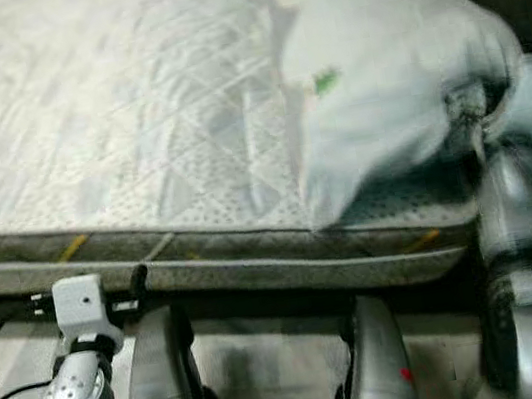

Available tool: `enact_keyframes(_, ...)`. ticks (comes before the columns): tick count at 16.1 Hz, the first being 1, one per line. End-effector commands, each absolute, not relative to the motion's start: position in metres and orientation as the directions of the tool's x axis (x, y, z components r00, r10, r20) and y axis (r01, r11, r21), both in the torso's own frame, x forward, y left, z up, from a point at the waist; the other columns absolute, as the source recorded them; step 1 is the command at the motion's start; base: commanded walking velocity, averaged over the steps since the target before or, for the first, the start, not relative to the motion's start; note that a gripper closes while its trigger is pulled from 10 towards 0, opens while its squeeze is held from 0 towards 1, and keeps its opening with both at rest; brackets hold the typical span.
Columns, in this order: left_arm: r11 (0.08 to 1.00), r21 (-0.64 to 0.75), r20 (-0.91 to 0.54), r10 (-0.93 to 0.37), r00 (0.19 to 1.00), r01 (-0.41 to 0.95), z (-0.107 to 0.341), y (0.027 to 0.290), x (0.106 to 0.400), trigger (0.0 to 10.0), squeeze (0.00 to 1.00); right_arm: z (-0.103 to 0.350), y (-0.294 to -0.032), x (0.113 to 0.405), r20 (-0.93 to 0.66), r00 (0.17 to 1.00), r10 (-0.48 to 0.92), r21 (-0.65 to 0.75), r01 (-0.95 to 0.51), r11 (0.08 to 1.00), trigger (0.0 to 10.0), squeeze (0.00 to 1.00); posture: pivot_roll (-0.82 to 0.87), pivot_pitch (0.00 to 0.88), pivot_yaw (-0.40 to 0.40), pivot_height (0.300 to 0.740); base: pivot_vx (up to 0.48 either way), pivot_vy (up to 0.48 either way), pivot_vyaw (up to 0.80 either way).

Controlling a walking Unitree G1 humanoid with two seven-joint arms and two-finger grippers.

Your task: Clean up the room

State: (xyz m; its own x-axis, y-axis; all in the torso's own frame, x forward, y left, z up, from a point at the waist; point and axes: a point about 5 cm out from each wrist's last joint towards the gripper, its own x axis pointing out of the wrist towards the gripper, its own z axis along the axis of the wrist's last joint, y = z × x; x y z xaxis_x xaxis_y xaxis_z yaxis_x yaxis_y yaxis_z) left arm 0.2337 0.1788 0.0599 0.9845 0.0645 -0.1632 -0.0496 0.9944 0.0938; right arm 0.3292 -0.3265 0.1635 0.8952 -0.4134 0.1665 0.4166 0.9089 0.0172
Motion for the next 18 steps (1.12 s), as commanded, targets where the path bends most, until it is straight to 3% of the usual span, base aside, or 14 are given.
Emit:
enact_keyframes(1,0.994,0.097,-0.179,0.067,0.982,-0.05,0.057,0.181,0.232,10.0,0.0,0.166,-0.334,0.315,0.213,0.868,-0.449,0.016,0.456,0.89,0.0,0.0,0.03,0.081,-0.015,0.514,0.0,0.0,0.0)
enact_keyframes(4,0.995,0.101,-0.187,0.041,0.982,-0.022,0.056,0.178,0.233,10.0,0.0,0.116,-0.311,0.28,0.1,0.9,-0.425,0.002,0.426,0.905,0.0,0.0,0.02,0.08,0.006,0.514,0.0,0.0,0.0)
enact_keyframes(7,0.994,0.109,-0.181,0.041,0.983,-0.022,0.057,0.181,0.236,10.0,0.0,0.102,-0.273,0.264,0.062,0.937,-0.343,0.027,0.342,0.939,0.0,0.0,0.02,0.075,0.008,0.514,0.0,0.0,0.0)
enact_keyframes(11,0.994,0.108,-0.179,0.042,0.983,-0.023,0.057,0.18,0.235,10.0,0.0,0.099,-0.252,0.256,0.029,0.957,-0.289,0.056,0.288,0.956,0.0,0.0,0.02,0.07,0.002,0.514,0.0,0.0,0.0)
enact_keyframes(14,0.994,0.107,-0.181,0.041,0.983,-0.022,0.056,0.178,0.236,10.0,0.0,0.102,-0.251,0.263,0.013,0.959,-0.283,0.044,0.282,0.958,0.0,0.0,0.02,0.069,0.0,0.514,0.0,0.0,0.0)
enact_keyframes(18,0.994,0.105,-0.174,0.041,0.984,-0.022,0.057,0.177,0.239,10.0,0.0,0.142,-0.272,0.314,0.094,0.954,-0.283,0.023,0.282,0.959,0.0,0.0,0.02,0.062,0.0,0.514,0.0,0.0,0.0)
